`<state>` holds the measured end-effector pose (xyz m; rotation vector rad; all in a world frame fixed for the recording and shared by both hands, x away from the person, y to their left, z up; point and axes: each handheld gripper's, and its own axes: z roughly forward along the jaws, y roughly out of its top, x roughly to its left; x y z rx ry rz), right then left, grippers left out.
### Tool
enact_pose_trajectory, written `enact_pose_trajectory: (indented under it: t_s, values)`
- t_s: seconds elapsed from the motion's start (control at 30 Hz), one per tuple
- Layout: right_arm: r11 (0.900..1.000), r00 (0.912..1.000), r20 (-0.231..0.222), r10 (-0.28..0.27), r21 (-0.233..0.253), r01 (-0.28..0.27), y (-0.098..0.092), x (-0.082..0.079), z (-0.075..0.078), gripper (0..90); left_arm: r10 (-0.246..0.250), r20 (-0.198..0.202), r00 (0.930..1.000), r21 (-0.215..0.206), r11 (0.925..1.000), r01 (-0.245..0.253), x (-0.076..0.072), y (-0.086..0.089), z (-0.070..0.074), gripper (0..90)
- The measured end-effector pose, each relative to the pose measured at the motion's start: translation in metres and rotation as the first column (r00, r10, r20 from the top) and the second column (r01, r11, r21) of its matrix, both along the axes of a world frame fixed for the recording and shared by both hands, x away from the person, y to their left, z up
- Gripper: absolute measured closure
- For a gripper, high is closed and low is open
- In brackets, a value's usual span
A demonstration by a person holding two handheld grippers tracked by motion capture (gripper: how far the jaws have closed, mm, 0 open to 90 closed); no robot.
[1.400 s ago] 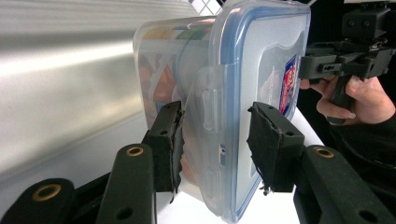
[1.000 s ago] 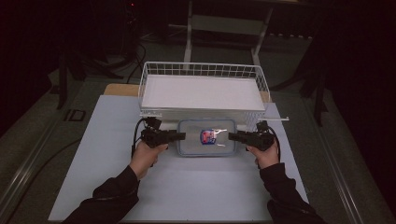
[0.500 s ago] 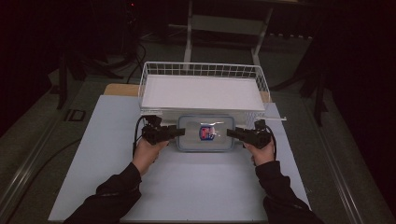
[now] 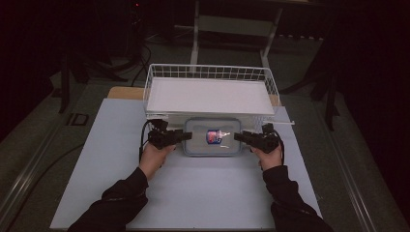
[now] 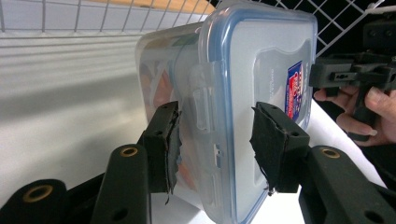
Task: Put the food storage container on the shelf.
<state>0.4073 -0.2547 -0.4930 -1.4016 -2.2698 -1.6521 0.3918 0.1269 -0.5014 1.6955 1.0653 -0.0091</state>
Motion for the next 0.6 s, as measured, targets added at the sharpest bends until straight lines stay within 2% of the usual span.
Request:
enact_pose_trajectory:
  t_s: [0.2,0.3,0.5,0.53,0.57,0.6]
  values:
    - [1.000,0.9999,0.002,-0.014,0.005,0.014,0.001,0.000,-0.003,47.2,0.008,0.018,0.9998,-0.003,1.0000,-0.008,0.002,0.001,-0.002,51.5]
    - [1.000,0.9998,-0.003,-0.021,0.006,0.021,0.002,0.000,-0.003,46.5,0.014,0.007,0.9999,-0.007,0.9999,-0.013,0.004,0.002,-0.002,51.3]
    - [0.998,0.9985,0.002,-0.055,-0.015,0.055,0.005,0.001,-0.002,46.0,0.035,0.021,0.9992,0.005,0.9994,-0.035,0.004,0.000,-0.003,49.6]
    - [0.998,0.9982,0.006,-0.060,-0.035,0.060,0.007,0.001,-0.002,49.2,0.073,0.031,0.9968,0.038,0.9965,-0.074,0.004,-0.002,-0.004,50.6]
    - [0.996,0.9972,0.010,-0.073,-0.054,0.074,0.010,0.001,-0.002,46.7,0.089,0.029,0.9956,0.029,0.9956,-0.089,0.004,-0.001,-0.005,50.4]
    - [0.995,0.9965,0.007,-0.083,-0.046,0.083,0.010,0.002,-0.004,47.1,0.089,0.029,0.9956,0.029,0.9956,-0.089,0.004,-0.001,-0.005,50.3]
